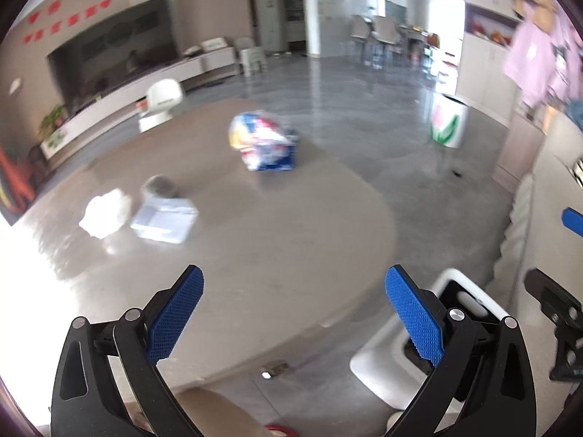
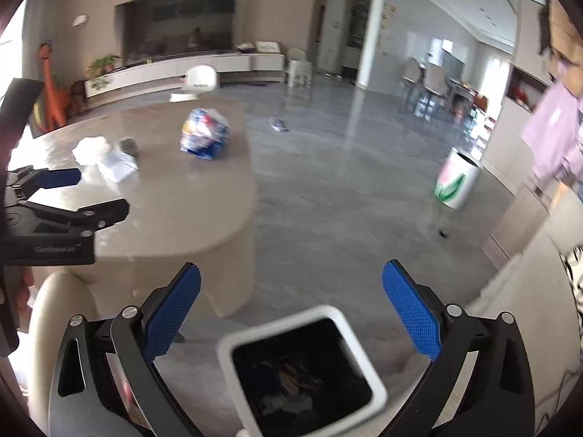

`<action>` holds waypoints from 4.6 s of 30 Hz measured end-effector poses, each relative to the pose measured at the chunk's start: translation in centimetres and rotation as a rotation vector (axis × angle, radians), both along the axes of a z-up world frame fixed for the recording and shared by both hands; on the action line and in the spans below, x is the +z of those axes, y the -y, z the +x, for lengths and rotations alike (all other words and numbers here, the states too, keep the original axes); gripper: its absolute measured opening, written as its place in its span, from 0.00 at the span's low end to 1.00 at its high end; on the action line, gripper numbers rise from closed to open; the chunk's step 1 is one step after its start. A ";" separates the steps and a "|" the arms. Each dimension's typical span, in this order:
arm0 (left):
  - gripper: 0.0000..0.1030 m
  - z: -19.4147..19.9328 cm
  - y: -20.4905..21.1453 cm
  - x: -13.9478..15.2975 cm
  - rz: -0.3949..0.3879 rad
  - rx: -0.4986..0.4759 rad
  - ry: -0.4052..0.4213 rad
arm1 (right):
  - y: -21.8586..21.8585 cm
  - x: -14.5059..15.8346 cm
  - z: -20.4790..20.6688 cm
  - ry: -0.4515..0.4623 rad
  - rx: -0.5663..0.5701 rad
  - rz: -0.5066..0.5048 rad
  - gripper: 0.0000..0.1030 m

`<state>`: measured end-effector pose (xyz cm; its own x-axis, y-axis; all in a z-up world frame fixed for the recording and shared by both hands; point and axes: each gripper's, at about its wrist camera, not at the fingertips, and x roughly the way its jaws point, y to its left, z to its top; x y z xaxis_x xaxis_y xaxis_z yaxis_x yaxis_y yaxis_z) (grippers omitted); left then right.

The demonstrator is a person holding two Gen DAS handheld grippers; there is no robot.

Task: Collect trash
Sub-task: 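Bring both open tools back over the table, then grasp the clear plastic box with the left tool while the right tool grasps the colourful plastic bag, then carry box and colourful bag over the white bin and open both tools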

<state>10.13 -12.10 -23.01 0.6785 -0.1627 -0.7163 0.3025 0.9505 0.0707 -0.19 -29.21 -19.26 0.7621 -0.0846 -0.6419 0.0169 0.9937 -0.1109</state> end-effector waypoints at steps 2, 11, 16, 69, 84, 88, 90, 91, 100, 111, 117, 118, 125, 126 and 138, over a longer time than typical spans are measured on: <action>0.96 1.2 -1.5 0.1 -0.018 0.049 -0.004 | -1.5 0.3 1.0 0.009 0.042 -0.009 0.97; 0.96 5.8 -7.3 -0.7 -0.103 0.225 -0.033 | -7.1 1.9 6.1 0.057 0.214 -0.028 0.97; 0.96 8.3 -9.3 -1.8 -0.098 0.261 -0.037 | -8.9 2.2 9.7 0.065 0.260 -0.034 0.97; 0.83 18.5 -13.6 -2.8 -0.175 0.057 0.013 | -12.7 -4.8 30.6 -0.031 0.225 -0.008 0.97; 0.83 17.4 -14.1 -1.7 -0.181 0.071 0.042 | -10.7 -5.7 30.3 -0.142 0.104 -0.079 0.27; 0.83 16.6 -13.8 -0.8 -0.182 0.067 0.057 | -8.5 -3.0 27.1 -0.116 0.088 0.037 0.25; 0.83 16.4 -13.6 -0.5 -0.174 0.062 0.062 | -8.4 -1.7 24.9 -0.088 0.105 0.041 0.25; 0.83 16.2 -13.5 -0.2 -0.171 0.060 0.067 | -8.3 -1.0 23.7 -0.075 0.113 0.041 0.25; 0.84 13.4 -11.7 1.9 -0.155 0.026 0.099 | -6.1 5.7 11.1 0.038 0.154 0.065 0.25; 0.84 6.8 -3.5 2.4 -0.177 -0.134 0.071 | -0.6 6.8 2.1 0.079 0.026 0.085 0.25; 0.84 2.4 3.0 0.6 -0.179 -0.286 0.011 | 2.7 5.8 -2.5 0.093 -0.075 0.104 0.26; 0.84 1.8 4.3 0.0 -0.178 -0.317 -0.008 | 3.4 5.5 -3.6 0.089 -0.092 0.109 0.26; 0.84 -2.7 10.9 -4.2 -0.138 -0.490 -0.133 | 7.6 3.3 -7.6 0.062 -0.216 0.149 0.26; 0.84 -3.3 12.0 -5.0 -0.126 -0.529 -0.165 | 8.0 3.1 -8.0 0.060 -0.228 0.153 0.26; 0.96 -5.0 17.9 -10.8 0.103 -0.605 -0.360 | 10.5 0.6 -10.0 0.023 -0.284 0.184 0.29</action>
<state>5.08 -29.98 -33.81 0.2088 -0.3549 -0.9113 0.7965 0.6024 -0.0521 -10.18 -39.68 -18.70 0.7394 -0.1799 -0.6488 0.2963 0.9523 0.0736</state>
